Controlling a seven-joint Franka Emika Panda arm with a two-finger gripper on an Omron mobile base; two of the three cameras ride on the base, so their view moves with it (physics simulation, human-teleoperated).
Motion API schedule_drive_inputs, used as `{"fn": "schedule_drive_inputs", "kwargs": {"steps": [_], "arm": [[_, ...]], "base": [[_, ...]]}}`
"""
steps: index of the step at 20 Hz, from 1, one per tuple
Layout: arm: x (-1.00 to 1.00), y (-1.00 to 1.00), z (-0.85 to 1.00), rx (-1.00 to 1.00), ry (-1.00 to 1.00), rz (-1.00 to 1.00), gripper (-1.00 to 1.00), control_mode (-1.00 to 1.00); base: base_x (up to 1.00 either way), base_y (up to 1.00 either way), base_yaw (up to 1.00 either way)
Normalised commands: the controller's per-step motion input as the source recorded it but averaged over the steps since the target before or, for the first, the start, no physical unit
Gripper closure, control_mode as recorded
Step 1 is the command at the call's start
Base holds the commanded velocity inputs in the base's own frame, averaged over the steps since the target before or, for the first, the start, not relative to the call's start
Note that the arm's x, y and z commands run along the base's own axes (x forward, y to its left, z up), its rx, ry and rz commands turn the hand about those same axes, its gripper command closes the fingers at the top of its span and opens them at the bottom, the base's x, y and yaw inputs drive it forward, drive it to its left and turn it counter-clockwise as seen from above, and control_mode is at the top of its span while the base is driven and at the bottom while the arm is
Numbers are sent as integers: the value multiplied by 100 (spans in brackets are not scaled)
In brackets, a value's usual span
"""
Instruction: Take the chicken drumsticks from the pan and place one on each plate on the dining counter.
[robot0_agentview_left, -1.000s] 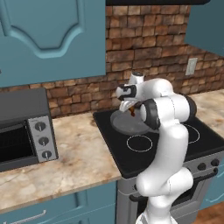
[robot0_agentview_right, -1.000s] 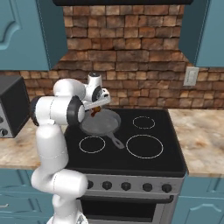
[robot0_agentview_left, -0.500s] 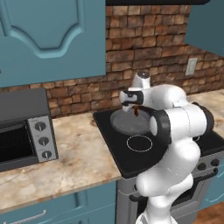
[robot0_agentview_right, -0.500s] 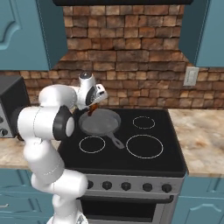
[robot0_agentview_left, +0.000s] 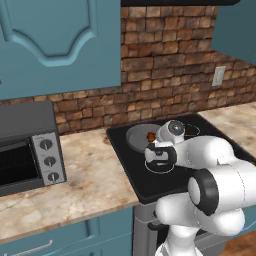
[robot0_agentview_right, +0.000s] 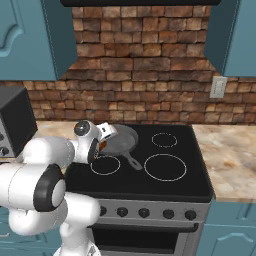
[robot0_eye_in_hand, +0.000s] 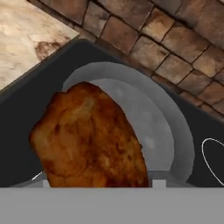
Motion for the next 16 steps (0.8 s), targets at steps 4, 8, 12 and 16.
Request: {"fn": "schedule_drive_inputs", "kwargs": {"steps": [4,8,12,16], "arm": [[-25,0,-13,0,-7,-2,100,100],[0,0,0,0,0,0,100,100],[0,0,0,0,0,0,100,100],[0,0,0,0,0,0,100,100]], "base": [[-75,0,-7],[-100,2,-10],[-100,19,-14],[-100,39,-49]]}}
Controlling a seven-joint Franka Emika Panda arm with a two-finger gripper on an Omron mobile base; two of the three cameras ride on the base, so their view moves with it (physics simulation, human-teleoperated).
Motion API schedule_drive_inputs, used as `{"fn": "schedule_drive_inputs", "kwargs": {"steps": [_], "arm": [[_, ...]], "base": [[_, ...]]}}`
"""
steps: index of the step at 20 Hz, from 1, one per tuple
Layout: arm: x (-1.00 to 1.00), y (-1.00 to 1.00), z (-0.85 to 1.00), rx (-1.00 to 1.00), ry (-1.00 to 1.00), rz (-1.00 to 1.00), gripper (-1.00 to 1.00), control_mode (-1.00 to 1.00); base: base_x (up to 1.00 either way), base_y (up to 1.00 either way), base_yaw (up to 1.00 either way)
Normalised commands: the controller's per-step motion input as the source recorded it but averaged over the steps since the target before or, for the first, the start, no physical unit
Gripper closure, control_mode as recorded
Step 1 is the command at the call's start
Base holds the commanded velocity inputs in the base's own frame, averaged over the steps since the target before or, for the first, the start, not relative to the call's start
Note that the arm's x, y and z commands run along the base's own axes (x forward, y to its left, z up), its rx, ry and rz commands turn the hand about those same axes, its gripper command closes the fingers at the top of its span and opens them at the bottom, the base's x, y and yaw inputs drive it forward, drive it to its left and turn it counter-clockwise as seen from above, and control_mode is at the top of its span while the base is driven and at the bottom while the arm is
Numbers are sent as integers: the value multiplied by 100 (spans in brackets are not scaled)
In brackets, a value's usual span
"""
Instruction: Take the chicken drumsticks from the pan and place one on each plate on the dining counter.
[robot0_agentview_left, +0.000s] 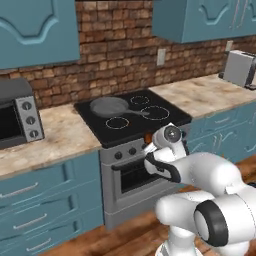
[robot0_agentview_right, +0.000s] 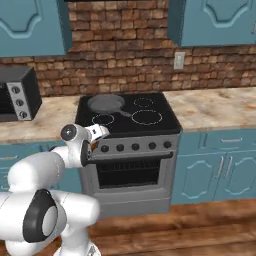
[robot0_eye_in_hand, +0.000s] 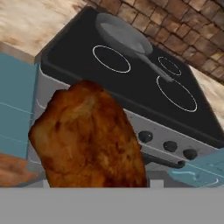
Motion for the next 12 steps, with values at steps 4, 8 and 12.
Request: {"fn": "schedule_drive_inputs", "kwargs": {"steps": [4,8,12], "arm": [[0,0,0,0,0,0,100,100],[0,0,0,0,0,0,100,100],[0,0,0,0,0,0,100,100]], "base": [[-100,40,-63],[-100,36,-65],[-100,26,-64]]}}
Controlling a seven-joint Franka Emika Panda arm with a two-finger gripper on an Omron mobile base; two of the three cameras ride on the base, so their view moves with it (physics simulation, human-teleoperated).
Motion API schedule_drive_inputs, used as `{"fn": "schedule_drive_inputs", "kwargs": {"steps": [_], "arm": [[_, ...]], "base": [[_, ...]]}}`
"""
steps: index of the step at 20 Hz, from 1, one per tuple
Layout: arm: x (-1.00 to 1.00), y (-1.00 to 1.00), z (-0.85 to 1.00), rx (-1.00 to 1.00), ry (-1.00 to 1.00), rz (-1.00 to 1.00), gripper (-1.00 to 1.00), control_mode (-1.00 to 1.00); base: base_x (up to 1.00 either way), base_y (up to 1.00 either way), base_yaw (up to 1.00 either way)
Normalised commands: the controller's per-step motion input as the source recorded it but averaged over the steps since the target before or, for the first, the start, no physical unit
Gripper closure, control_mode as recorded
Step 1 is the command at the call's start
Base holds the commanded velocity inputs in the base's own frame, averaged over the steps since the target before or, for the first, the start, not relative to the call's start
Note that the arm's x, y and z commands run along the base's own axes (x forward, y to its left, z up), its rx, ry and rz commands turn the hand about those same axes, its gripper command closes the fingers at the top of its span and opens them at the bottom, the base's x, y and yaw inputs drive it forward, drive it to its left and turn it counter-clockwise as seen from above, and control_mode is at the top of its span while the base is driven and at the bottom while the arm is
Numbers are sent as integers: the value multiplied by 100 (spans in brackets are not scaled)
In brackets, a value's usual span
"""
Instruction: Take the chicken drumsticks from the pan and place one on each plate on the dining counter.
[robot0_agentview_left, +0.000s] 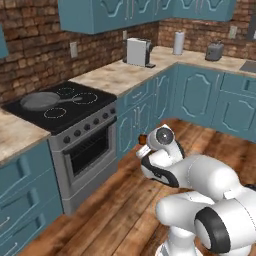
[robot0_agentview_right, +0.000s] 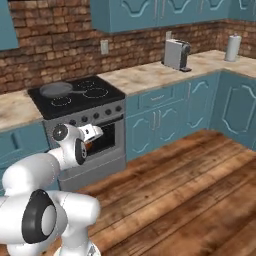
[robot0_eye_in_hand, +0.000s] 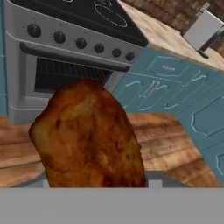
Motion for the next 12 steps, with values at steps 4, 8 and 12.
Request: {"fn": "schedule_drive_inputs", "kwargs": {"steps": [4,8,12], "arm": [[0,0,0,0,0,0,100,100],[0,0,0,0,0,0,100,100],[0,0,0,0,0,0,100,100]], "base": [[-100,18,-63],[-100,8,-59],[-100,0,-41]]}}
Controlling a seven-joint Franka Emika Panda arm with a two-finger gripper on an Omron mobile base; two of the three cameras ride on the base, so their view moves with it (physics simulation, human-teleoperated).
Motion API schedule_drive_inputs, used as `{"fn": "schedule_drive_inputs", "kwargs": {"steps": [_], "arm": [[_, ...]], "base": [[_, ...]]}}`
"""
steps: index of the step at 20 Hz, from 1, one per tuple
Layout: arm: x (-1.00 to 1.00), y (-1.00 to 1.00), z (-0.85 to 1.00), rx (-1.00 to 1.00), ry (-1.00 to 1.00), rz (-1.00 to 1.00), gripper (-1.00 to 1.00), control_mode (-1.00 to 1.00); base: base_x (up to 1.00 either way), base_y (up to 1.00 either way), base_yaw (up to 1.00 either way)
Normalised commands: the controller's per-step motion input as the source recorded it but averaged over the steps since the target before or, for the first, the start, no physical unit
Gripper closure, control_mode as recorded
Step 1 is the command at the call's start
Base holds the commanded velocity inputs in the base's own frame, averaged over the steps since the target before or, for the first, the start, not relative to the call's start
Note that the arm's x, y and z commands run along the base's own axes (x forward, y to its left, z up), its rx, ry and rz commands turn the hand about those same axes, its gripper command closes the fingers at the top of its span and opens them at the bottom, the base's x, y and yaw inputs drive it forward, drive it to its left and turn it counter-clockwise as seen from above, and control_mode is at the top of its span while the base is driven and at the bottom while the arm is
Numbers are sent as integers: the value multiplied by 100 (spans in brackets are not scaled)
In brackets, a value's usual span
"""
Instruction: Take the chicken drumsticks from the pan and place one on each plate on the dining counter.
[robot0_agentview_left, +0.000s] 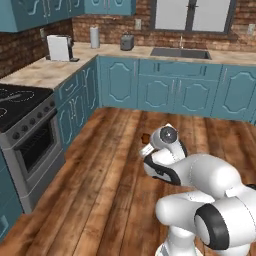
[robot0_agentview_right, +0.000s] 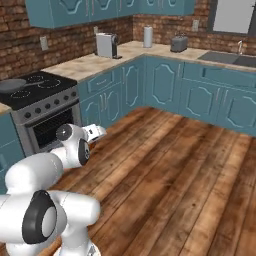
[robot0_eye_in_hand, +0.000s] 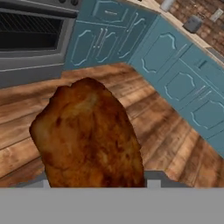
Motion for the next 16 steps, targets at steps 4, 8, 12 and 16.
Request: {"fn": "schedule_drive_inputs", "kwargs": {"steps": [4,8,12,16], "arm": [[0,0,0,0,0,0,100,100],[0,0,0,0,0,0,100,100],[0,0,0,0,0,0,100,100],[0,0,0,0,0,0,100,100]], "base": [[-100,-32,-21],[-100,-83,-8],[-100,-100,-1],[-100,-98,0]]}}
